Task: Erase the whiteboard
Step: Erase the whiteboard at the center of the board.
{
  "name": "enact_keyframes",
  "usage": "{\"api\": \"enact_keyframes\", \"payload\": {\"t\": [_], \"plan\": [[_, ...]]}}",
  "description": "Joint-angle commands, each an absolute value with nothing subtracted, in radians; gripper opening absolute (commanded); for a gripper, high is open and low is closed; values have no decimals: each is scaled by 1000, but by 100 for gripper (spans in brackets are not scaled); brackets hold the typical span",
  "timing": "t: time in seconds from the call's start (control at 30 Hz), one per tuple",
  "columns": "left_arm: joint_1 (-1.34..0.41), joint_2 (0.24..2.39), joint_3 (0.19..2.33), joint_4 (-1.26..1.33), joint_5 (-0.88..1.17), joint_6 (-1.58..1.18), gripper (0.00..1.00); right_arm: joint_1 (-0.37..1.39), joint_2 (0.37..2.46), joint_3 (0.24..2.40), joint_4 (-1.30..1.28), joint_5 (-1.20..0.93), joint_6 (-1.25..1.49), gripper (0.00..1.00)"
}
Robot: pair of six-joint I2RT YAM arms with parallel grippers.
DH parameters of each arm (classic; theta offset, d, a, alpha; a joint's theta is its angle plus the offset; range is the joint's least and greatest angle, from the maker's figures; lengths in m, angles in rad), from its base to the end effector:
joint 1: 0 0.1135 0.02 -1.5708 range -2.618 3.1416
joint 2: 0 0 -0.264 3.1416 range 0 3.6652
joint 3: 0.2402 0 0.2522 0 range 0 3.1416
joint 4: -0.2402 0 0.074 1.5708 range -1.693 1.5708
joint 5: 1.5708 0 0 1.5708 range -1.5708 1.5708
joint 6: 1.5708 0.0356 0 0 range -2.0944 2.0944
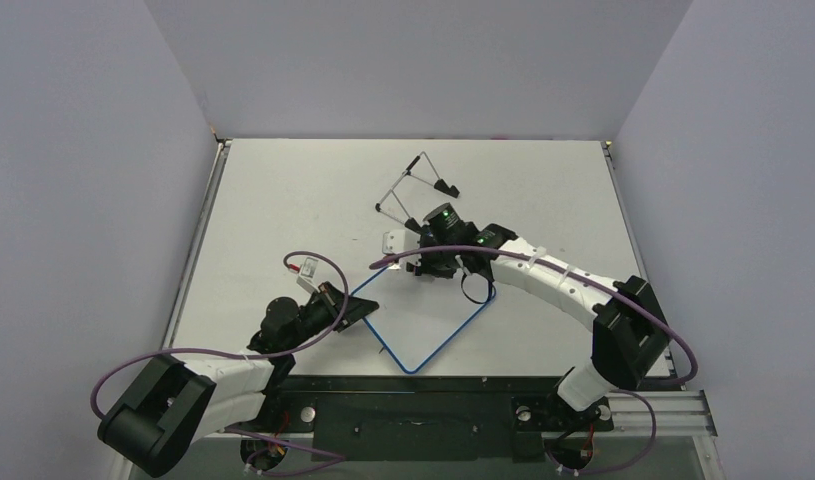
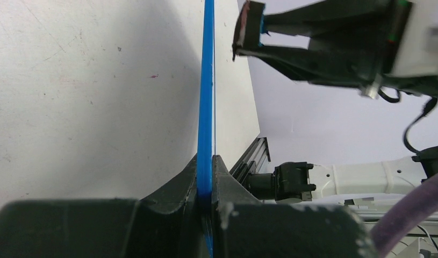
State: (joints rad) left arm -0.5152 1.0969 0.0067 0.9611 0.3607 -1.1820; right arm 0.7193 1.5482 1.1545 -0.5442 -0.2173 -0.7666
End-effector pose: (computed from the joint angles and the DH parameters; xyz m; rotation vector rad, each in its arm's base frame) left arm 0.1438 -0.0959 0.1451 -0.3403 1.9297 -1.5087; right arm 0.2414 0.2216 0.2512 -1.7522 1.7760 0.2526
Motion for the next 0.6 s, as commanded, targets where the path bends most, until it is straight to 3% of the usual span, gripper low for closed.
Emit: {"api": "enact_keyframes", "payload": {"t": [0.0,0.17,0.4,0.57], "plan": [[-514,1086,76,1132,399,-1170,0,865,1537,1245,-643,-256,-583,0],[-514,1080,70,1138,399,-1168,0,925,1554,1255,-625,-245,-499,0],[-514,1050,75,1115,411,-1142,0,667,1660,1310,-561,-173,-288,0],[-515,1046,84,1122,447,-1116,0,580,1708,1349,-551,-145,-225,0]]}}
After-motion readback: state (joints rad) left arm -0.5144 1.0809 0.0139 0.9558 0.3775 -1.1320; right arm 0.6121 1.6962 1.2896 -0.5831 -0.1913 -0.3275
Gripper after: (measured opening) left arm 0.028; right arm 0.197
